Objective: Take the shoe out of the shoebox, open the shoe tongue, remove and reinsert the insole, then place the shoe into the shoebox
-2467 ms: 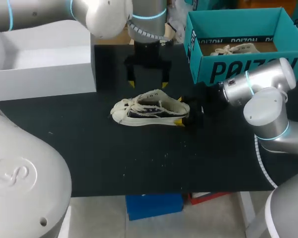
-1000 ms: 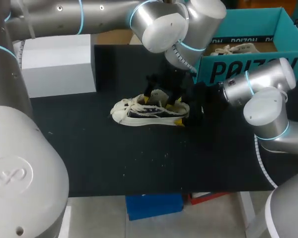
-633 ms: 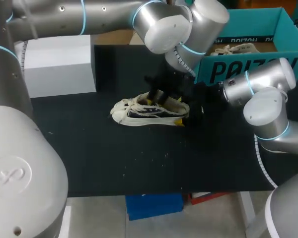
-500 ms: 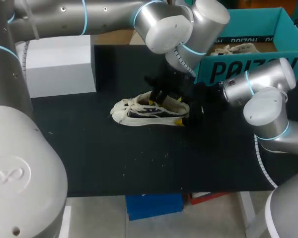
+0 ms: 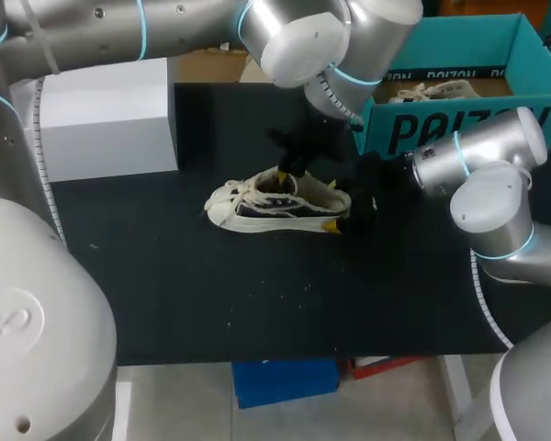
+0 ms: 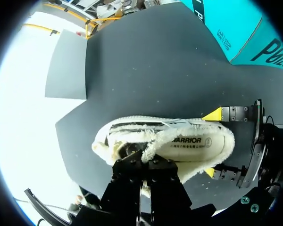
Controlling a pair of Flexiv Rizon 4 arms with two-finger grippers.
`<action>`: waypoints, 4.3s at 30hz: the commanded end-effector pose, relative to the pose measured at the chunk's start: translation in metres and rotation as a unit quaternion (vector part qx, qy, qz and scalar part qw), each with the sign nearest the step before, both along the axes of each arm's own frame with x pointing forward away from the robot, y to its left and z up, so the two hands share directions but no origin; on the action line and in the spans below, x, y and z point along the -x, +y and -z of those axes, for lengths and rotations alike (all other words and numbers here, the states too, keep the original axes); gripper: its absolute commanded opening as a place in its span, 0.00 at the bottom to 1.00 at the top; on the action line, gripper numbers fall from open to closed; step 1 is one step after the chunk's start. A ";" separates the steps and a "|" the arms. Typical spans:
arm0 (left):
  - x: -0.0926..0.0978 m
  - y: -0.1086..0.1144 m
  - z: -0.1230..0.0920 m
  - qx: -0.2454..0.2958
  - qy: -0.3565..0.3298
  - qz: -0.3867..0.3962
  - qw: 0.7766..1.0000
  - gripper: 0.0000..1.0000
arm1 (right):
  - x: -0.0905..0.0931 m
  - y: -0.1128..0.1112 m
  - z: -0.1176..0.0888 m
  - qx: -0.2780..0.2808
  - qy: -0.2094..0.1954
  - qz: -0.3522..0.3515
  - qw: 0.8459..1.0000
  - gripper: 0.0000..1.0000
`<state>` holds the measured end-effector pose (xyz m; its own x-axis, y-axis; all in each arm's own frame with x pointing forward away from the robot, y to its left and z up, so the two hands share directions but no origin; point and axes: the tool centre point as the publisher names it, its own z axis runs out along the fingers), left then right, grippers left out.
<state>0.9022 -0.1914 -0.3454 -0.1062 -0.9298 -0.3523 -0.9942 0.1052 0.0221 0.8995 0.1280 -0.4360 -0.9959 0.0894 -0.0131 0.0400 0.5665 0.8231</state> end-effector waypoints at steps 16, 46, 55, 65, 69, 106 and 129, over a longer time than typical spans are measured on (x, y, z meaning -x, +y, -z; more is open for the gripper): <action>0.021 0.071 -0.016 0.000 -0.039 -0.043 0.998 0.00 | -0.002 0.001 0.002 0.001 0.000 0.001 1.000 0.00; 0.034 0.135 0.011 0.016 -0.032 -0.117 0.993 1.00 | -0.002 0.001 0.002 0.001 0.000 0.001 1.000 0.00; 0.033 0.138 0.016 0.023 -0.028 -0.116 0.993 1.00 | -0.002 0.001 0.002 0.001 0.000 0.001 1.000 0.00; 0.031 0.105 -0.038 0.100 -0.054 0.040 0.993 0.09 | -0.002 0.001 0.002 0.001 0.000 0.001 1.000 0.00; 0.029 0.082 -0.058 0.198 -0.009 0.173 0.965 0.00 | -0.002 0.001 0.002 0.001 0.000 0.001 1.000 0.00; 0.021 0.028 -0.076 0.287 0.165 0.683 0.651 0.00 | -0.002 0.001 0.002 0.001 0.000 0.001 1.000 0.00; 0.006 0.027 -0.044 0.310 0.168 0.655 0.668 0.00 | -0.002 0.001 0.002 0.001 0.000 0.001 1.000 0.00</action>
